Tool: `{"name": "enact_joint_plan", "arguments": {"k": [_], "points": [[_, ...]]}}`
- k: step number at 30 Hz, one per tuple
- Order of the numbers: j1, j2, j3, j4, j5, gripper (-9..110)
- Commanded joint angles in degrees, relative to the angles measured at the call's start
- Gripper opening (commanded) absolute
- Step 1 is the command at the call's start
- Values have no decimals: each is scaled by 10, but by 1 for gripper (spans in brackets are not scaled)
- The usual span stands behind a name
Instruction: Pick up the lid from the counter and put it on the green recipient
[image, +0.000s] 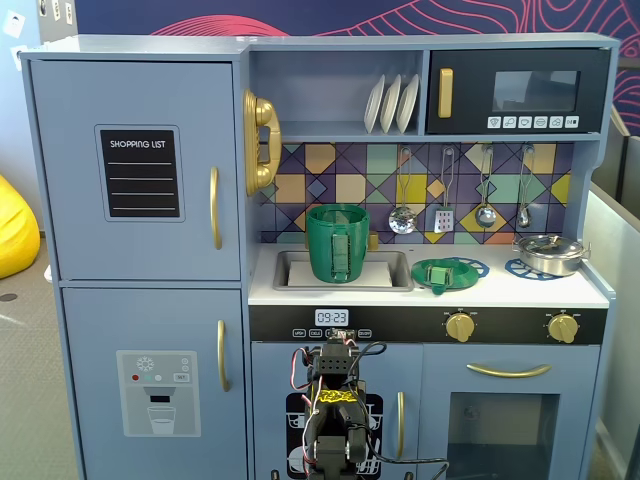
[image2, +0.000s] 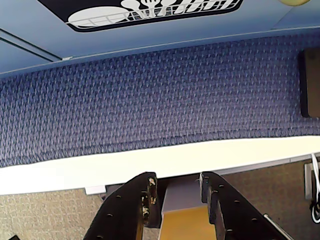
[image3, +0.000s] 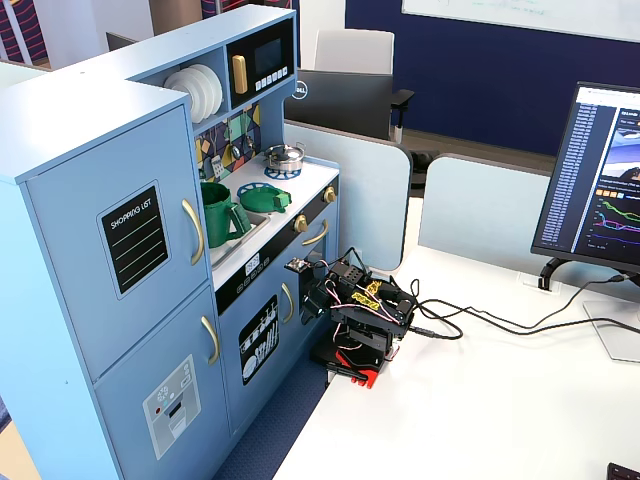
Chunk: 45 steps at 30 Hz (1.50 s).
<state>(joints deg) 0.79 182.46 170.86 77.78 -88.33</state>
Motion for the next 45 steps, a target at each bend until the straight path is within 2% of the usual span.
{"name": "enact_joint_plan", "arguments": {"k": [1, 4, 11, 17, 20, 29, 45], "points": [[38, -4, 1, 51, 25, 0], [107, -36, -50, -42, -15, 0], [258, -185, -283, -296, -98, 2], [340, -257, -335, -606, -62, 31], [352, -288, -333, -696, -56, 38], [359, -439, -398, -791, -50, 39], [327, -623, -510, -831, -56, 36]]}}
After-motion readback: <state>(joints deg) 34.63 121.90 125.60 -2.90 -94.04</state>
